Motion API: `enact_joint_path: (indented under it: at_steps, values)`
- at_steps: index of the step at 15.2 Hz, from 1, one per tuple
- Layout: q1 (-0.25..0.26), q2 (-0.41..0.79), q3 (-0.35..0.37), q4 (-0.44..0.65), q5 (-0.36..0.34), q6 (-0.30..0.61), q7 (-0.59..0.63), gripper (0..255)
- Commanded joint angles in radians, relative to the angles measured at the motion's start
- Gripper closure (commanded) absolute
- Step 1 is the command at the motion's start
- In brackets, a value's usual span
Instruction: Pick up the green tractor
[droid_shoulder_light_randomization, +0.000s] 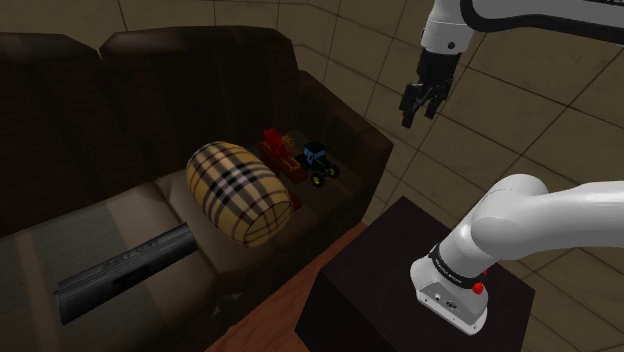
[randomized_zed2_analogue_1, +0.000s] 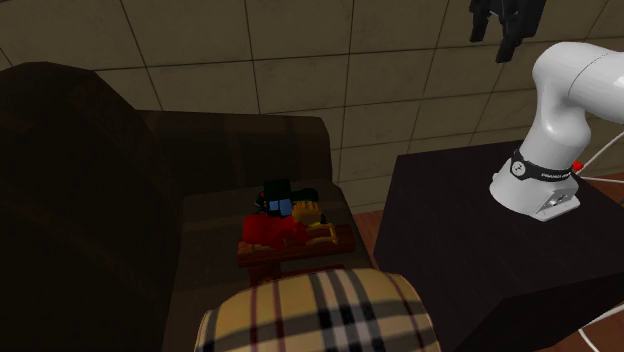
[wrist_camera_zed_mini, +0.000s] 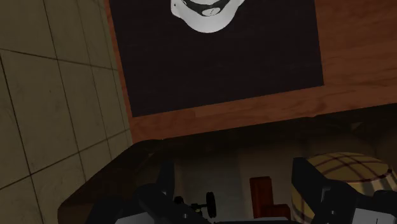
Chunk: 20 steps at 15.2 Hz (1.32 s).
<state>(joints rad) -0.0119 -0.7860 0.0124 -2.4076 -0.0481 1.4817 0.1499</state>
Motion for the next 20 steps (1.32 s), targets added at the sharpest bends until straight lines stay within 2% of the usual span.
enact_joint_path:
  at_steps: [1,6,11,20]
  values:
    - [0.0,0.0,0.0,0.0,0.0,0.0,0.0,0]
    - [-0.003,0.055,-0.054,-0.109,-0.043,0.204,-0.08,0]
    - [-0.008,0.159,-0.11,-0.178,-0.08,0.42,-0.156,0]
    - [-0.002,0.461,-0.206,-0.193,-0.101,0.81,-0.302,0]
